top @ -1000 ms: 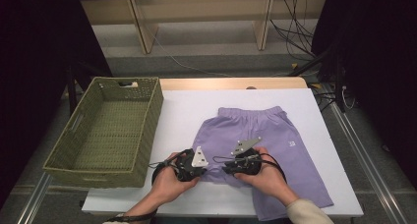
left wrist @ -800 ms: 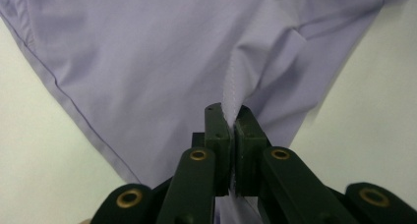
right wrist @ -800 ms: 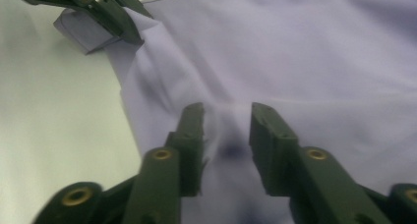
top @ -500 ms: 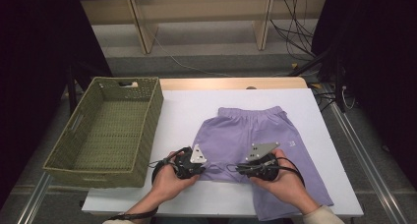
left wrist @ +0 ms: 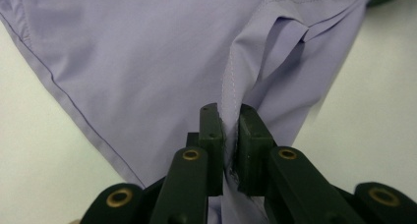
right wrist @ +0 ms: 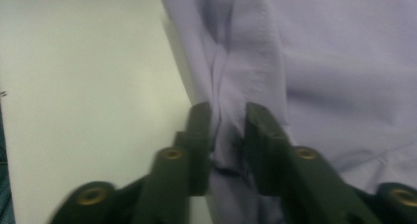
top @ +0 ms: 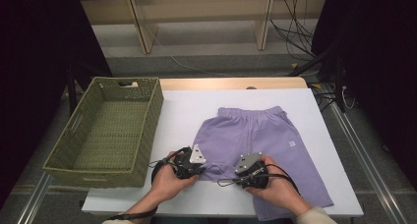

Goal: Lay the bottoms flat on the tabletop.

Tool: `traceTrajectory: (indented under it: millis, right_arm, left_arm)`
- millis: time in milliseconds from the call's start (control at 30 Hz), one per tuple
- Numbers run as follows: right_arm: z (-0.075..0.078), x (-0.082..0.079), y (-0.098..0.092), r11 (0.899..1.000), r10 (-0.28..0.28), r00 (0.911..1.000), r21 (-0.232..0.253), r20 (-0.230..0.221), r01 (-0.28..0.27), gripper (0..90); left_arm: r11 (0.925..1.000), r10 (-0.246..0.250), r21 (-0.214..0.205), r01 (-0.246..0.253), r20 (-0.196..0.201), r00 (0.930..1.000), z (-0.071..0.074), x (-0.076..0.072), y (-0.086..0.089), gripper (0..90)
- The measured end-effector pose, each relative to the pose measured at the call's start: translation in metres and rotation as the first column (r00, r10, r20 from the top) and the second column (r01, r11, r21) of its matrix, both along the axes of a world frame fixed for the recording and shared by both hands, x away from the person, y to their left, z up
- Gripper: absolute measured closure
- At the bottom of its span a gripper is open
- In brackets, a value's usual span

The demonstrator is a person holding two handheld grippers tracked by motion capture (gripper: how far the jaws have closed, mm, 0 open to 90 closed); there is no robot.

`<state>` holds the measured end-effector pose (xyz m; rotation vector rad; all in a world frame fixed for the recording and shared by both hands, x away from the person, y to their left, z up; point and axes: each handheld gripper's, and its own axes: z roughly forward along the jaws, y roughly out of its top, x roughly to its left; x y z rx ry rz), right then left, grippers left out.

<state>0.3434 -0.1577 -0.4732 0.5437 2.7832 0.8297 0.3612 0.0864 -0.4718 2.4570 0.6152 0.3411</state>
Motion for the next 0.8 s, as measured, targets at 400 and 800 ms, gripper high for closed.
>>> traceTrajectory:
  millis: [400,800]
  right_arm:
    - [0.023,-0.005,-0.013,0.989,0.018,0.9963,0.145,-0.084,-0.005,80.8]
    - [0.012,-0.011,-0.007,0.998,0.033,0.9974,0.061,-0.064,-0.029,71.1]
  left_arm:
    - [0.9998,-0.015,-0.010,0.015,0.015,0.9998,0.010,-0.011,0.008,84.8]
    - [0.9994,-0.034,-0.003,0.034,0.010,0.9994,0.010,-0.016,0.009,85.1]
